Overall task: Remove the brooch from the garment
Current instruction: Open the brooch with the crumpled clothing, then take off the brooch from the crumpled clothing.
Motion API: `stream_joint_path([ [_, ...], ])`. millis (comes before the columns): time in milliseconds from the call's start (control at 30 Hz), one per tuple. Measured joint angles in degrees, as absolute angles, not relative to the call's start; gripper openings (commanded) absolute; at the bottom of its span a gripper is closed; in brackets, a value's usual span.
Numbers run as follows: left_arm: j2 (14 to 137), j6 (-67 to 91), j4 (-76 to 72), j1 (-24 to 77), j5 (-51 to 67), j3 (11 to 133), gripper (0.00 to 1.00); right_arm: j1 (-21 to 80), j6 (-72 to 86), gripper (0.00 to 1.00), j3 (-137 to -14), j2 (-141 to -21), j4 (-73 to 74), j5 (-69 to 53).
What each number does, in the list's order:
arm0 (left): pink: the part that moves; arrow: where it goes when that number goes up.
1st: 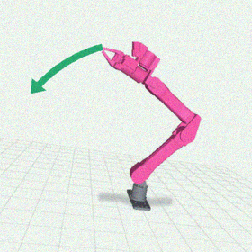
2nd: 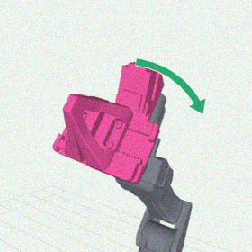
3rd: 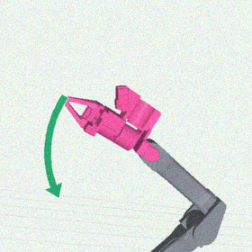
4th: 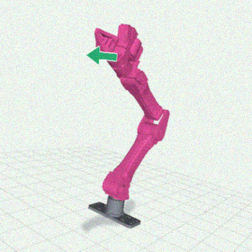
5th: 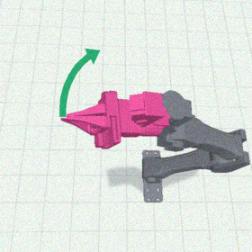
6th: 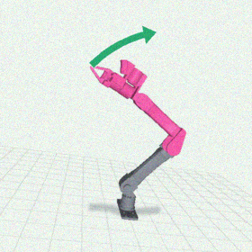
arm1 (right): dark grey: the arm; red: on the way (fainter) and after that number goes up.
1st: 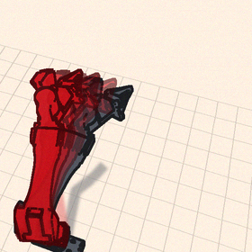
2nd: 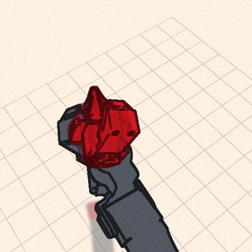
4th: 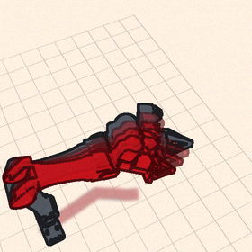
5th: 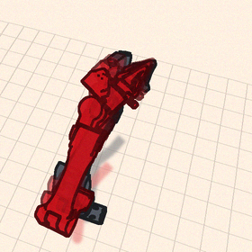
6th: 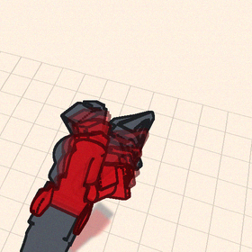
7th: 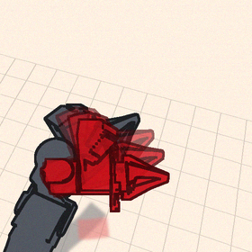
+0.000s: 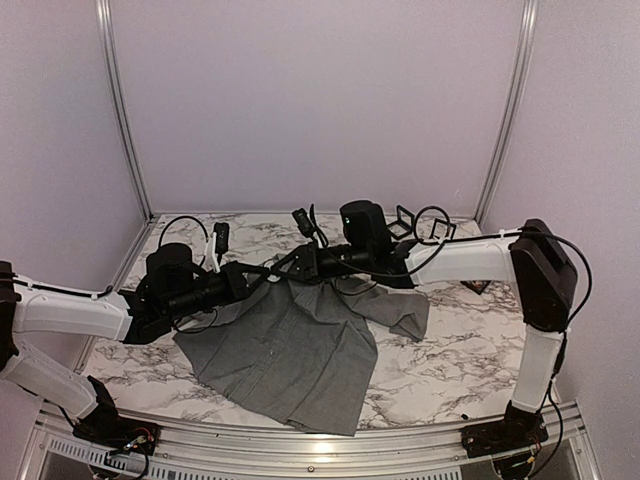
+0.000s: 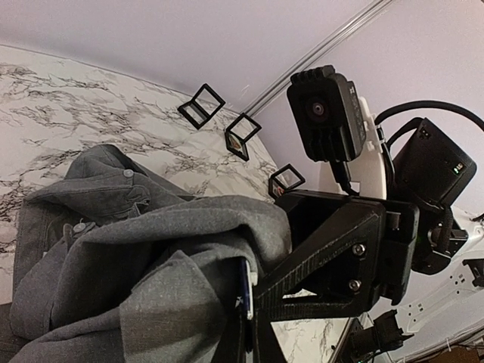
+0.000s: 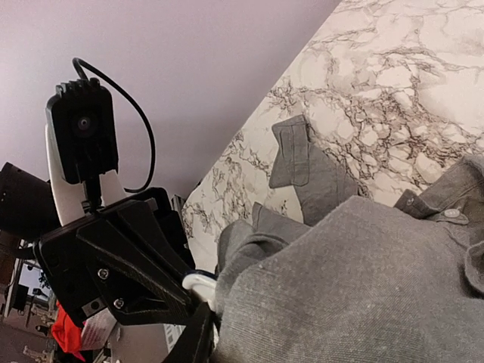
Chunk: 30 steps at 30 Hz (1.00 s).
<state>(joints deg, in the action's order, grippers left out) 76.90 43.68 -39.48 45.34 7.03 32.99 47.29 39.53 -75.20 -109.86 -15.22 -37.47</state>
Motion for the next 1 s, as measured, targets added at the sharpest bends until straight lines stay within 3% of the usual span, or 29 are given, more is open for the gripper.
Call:
stream_joint_path([
  [300,76.2,46.4,-37.4,47.0,7.3,33.1,0.0,48.9,39.2,0.41,-69.1,-105.1,-15.9,-31.8],
  [533,76.2,49.5,-36.4,47.1,7.5,33.0,0.0,49.1,41.0,0.44,-63.2,-99.3,-19.8,-28.7],
  [800,76.8,51.2,-36.4,46.9,8.0,33.0,0.0,48.9,42.2,0.41,-62.1,-98.3,-20.3,-26.4],
  [933,77.8,52.2,-36.6,46.7,8.5,33.1,0.0,48.7,42.2,0.36,-62.1,-98.3,-19.3,-26.0],
  [1000,78.3,52.6,-36.5,46.5,8.8,33.3,0.0,48.4,42.5,0.29,-62.1,-98.3,-19.2,-26.0],
])
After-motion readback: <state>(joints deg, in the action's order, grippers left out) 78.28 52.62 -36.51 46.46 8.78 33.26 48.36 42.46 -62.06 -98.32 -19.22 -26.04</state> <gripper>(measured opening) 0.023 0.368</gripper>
